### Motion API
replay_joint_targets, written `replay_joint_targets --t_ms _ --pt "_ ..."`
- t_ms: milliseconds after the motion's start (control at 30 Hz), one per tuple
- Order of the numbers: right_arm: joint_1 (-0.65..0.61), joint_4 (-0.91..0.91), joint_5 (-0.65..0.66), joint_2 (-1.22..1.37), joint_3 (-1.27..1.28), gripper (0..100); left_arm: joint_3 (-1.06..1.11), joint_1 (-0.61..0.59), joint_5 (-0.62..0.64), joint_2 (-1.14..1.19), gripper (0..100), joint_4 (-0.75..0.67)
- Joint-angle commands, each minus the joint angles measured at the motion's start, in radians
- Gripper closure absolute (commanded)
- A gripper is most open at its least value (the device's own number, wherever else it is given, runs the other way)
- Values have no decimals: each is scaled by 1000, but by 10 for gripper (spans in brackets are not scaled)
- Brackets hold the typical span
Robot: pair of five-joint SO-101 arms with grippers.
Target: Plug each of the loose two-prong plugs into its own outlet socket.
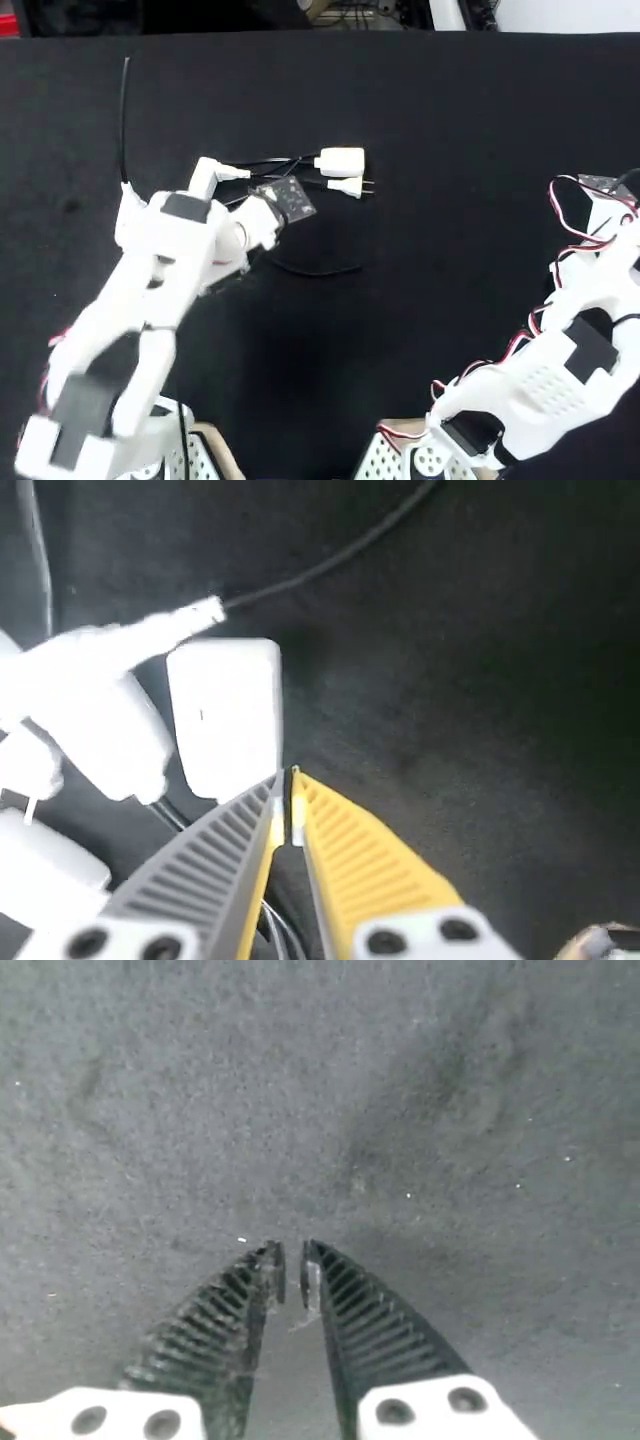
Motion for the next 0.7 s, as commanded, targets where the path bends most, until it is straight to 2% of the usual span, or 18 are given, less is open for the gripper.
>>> replay_joint_targets --t_ms 0,100,200,300,567,667 --pt "-3 -11 -3 -2 -44 959 96 31 41 -244 970 -28" --pt "-5 -11 -3 -2 -44 959 226 -30 74 -298 956 -256" --pt "-6 -12 -3 -2 -31 959 274 -81 78 -213 869 -371" --pt "-11 -20 -3 -4 -21 959 223 -111 78 -68 817 -413" --pt "-6 -48 -3 -4 5 959 -2 -94 81 344 832 -450" --pt "-5 -48 -3 -4 2 959 -58 -114 83 397 833 -434"
